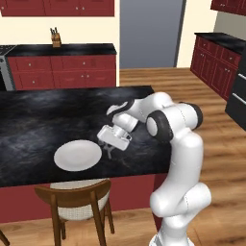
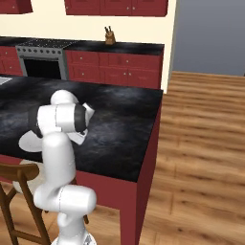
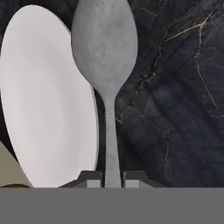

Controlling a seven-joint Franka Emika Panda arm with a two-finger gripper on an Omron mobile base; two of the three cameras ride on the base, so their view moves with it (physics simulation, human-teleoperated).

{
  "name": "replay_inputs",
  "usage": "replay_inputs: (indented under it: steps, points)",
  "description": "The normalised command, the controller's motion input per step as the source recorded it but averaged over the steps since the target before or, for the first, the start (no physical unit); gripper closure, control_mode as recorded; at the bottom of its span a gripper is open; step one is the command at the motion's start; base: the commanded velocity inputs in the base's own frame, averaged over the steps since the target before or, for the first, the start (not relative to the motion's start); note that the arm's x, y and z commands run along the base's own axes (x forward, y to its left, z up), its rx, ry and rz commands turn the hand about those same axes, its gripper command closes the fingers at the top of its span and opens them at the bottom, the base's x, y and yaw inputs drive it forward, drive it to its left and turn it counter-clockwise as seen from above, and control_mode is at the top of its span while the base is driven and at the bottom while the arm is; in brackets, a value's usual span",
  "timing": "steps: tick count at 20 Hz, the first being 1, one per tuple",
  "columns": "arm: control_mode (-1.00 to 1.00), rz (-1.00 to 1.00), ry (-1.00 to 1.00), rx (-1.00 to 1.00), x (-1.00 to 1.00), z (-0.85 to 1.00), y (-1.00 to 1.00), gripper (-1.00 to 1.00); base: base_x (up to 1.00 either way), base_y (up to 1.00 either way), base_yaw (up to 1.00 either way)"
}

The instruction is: Take the fork and place it on the left side of the plate. Then take the spoon and place it on the right side of the plate. Make sure they're directly next to the plate.

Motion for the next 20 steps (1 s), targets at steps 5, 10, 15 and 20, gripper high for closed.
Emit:
replay_inputs:
  steps: [5,10,15,20]
  points:
    - [-1.0,-0.02,0.0,0.01,0.22,-0.01,0.02,-1.0,0.0,0.0,0.0]
    - [-1.0,0.0,-0.01,0.05,-0.08,0.05,0.0,-1.0,0.0,0.0,0.0]
    - [-1.0,-0.02,-0.13,0.04,-0.88,0.73,-0.07,-1.0,0.0,0.0,0.0]
    - [-1.0,-0.17,-0.16,0.0,-1.0,0.69,-0.5,-1.0,0.0,0.0,0.0]
